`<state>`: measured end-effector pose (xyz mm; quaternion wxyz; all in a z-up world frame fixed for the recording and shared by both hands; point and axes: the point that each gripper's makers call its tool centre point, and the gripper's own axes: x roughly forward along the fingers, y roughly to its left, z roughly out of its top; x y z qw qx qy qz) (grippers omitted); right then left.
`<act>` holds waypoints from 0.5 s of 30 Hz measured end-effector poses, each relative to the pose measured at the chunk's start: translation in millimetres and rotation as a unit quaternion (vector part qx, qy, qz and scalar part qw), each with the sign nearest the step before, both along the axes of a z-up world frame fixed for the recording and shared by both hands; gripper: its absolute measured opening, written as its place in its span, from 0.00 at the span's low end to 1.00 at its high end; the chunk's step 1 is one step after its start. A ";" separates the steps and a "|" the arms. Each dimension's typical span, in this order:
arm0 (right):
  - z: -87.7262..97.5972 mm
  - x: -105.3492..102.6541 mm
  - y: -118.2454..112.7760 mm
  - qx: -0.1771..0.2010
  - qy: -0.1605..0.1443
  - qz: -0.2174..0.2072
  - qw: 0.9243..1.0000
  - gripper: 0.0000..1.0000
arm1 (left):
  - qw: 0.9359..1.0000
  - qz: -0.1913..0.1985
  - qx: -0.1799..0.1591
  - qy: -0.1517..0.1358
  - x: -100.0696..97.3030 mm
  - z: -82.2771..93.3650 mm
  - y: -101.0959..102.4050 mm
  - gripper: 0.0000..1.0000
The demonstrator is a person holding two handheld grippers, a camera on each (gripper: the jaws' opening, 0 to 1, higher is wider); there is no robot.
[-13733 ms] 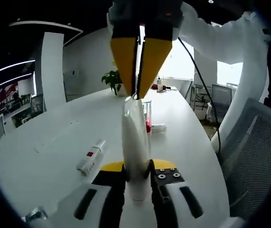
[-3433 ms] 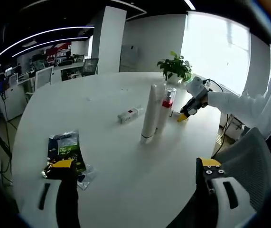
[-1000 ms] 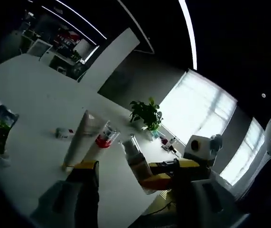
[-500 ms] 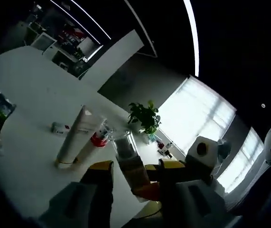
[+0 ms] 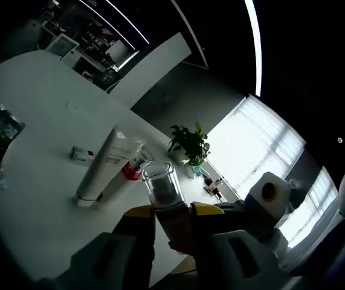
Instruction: Arrange the skincare products in the storage area until every visible bottle or jar stands upright without overlapping.
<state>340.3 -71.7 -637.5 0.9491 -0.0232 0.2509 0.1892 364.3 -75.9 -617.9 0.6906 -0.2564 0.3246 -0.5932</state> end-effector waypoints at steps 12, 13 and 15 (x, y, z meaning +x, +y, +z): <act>-11.0 4.0 -0.1 -0.074 -0.011 0.020 0.997 0.14 | 0.999 -0.008 0.015 -0.032 -4.8 -1.4 -4.1 0.16; -12.2 3.3 0.6 -0.077 -0.011 0.022 0.997 0.14 | 0.999 -0.010 0.016 -0.035 -5.0 -1.7 -4.0 0.16; -11.4 3.7 0.1 -0.074 -0.011 0.023 0.997 0.15 | 0.999 -0.012 0.017 -0.033 -4.6 -1.7 -3.9 0.16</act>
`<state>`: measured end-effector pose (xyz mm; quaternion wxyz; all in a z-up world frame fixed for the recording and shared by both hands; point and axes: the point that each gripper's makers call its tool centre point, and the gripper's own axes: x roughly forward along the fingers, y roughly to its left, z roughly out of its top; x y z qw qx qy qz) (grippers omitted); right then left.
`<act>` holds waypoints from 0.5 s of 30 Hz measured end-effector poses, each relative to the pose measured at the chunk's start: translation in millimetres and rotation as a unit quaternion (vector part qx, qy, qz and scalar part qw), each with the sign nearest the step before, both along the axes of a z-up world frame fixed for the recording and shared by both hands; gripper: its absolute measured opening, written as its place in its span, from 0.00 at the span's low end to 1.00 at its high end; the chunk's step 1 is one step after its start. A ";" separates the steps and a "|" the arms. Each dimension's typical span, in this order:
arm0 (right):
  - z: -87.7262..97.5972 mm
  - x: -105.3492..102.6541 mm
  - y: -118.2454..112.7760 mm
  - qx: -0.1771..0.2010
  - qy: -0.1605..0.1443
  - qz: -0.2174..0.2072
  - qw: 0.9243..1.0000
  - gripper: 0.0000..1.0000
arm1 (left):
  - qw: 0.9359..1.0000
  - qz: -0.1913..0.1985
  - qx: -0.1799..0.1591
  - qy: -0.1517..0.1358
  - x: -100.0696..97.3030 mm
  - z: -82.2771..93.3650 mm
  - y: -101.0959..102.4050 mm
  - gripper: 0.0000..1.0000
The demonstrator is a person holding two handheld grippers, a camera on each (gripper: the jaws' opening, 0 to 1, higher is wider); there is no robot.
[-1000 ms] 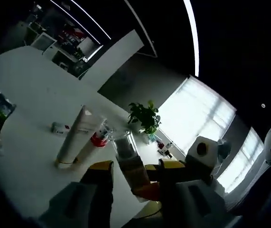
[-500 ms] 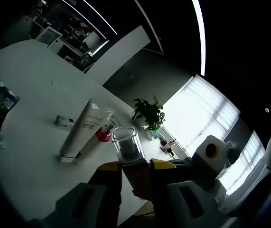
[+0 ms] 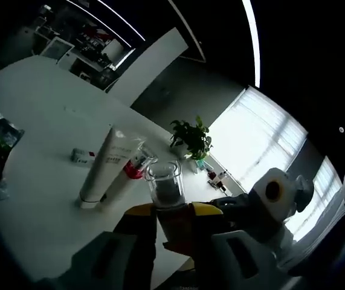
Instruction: Arrange the skincare products in the storage area until every visible bottle or jar stands upright without overlapping.
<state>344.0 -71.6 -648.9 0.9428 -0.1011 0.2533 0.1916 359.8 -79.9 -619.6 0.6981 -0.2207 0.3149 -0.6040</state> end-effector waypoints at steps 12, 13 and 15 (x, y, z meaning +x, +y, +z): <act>-19.7 -6.1 -5.9 -0.038 0.030 0.005 0.999 0.16 | 0.997 -0.002 0.019 -0.069 11.0 3.8 -3.2 0.16; -20.0 -7.0 -7.9 -0.039 0.031 0.002 0.999 0.17 | 0.996 -0.002 0.032 -0.088 14.8 0.7 -2.1 0.16; -18.2 -7.7 -12.0 -0.029 0.030 -0.006 0.999 0.18 | 0.990 -0.014 0.054 -0.133 16.9 -5.3 -2.3 0.16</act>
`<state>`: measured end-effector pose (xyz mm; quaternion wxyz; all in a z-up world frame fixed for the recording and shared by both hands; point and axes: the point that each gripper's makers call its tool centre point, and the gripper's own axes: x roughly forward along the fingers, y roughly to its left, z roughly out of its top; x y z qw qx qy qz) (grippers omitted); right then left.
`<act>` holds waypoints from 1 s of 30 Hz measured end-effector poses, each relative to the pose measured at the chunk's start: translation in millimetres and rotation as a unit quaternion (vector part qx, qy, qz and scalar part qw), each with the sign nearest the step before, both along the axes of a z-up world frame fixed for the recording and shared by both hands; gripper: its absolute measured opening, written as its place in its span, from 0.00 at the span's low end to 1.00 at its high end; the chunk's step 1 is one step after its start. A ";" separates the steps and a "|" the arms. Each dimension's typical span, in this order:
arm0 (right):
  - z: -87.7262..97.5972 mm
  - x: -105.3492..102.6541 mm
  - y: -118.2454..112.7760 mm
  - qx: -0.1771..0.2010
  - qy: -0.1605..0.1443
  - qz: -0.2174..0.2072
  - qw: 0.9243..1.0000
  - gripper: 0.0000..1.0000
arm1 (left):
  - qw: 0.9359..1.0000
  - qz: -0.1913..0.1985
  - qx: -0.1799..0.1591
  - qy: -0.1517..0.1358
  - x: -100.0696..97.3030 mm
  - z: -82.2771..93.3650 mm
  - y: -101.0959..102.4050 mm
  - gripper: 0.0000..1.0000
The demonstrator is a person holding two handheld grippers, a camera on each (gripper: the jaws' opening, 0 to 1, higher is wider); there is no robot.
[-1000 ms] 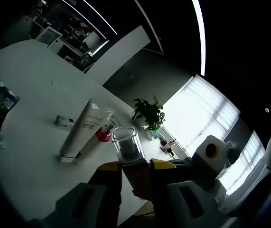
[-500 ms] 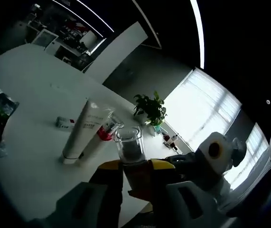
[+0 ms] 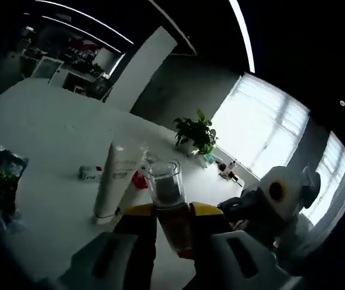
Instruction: Arrange the skincare products in the storage area until every visible bottle or jar stands upright without overlapping.
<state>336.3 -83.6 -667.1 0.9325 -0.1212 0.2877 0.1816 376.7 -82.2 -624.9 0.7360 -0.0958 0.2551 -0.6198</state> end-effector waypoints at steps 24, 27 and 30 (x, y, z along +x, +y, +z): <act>34.8 15.5 -7.2 0.096 -0.039 -0.058 0.993 0.20 | 0.961 -0.125 0.070 -0.238 -25.9 -27.7 -10.8 0.16; 35.0 16.1 -5.3 0.102 -0.041 -0.059 0.992 0.21 | 0.956 -0.136 0.073 -0.249 -28.1 -30.6 -12.6 0.16; 34.0 15.8 -4.8 0.110 -0.036 -0.065 0.991 0.21 | 0.952 -0.143 0.068 -0.264 -31.9 -29.1 -14.5 0.16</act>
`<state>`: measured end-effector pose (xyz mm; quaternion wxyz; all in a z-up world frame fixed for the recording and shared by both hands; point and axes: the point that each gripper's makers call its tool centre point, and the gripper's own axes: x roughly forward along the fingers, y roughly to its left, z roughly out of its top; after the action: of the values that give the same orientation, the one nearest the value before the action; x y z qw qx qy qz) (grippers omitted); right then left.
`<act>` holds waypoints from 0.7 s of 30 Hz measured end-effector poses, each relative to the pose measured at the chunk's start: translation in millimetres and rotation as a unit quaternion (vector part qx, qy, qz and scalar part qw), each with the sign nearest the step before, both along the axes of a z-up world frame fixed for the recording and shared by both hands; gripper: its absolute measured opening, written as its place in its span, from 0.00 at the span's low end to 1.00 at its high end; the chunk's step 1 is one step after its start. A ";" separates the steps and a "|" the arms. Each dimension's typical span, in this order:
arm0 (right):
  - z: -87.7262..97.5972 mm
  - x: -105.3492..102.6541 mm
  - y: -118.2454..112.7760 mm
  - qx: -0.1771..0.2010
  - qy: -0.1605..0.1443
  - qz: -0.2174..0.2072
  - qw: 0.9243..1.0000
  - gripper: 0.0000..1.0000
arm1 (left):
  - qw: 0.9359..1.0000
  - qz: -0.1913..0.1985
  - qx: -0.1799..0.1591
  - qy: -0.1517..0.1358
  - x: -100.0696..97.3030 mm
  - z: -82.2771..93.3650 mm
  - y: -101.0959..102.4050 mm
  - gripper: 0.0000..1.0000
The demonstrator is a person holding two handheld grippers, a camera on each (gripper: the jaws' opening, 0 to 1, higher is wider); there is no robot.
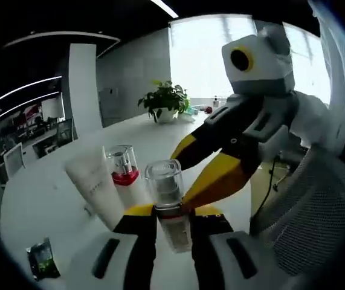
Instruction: Arrange the skincare products in the storage area until every visible bottle or jar stands upright without overlapping.
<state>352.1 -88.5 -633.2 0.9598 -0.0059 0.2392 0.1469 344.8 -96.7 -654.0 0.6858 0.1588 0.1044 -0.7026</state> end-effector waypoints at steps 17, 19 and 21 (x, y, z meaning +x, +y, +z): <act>-12.6 0.1 -4.6 0.009 0.024 -0.015 1.000 0.12 | 0.998 -0.033 0.018 -0.043 -3.5 -13.6 -10.2 0.16; -14.5 -0.1 -6.9 0.007 0.026 -0.019 0.999 0.12 | 0.998 -0.038 0.019 -0.046 -3.4 -15.3 -11.8 0.16; -15.0 0.6 -9.3 0.006 0.023 -0.024 0.999 0.11 | 0.998 -0.040 0.018 -0.052 -2.6 -15.7 -13.8 0.16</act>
<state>352.7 -97.7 -648.2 0.9571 0.0088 0.2608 0.1257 342.2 -110.5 -669.7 0.6584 0.2120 0.0747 -0.7183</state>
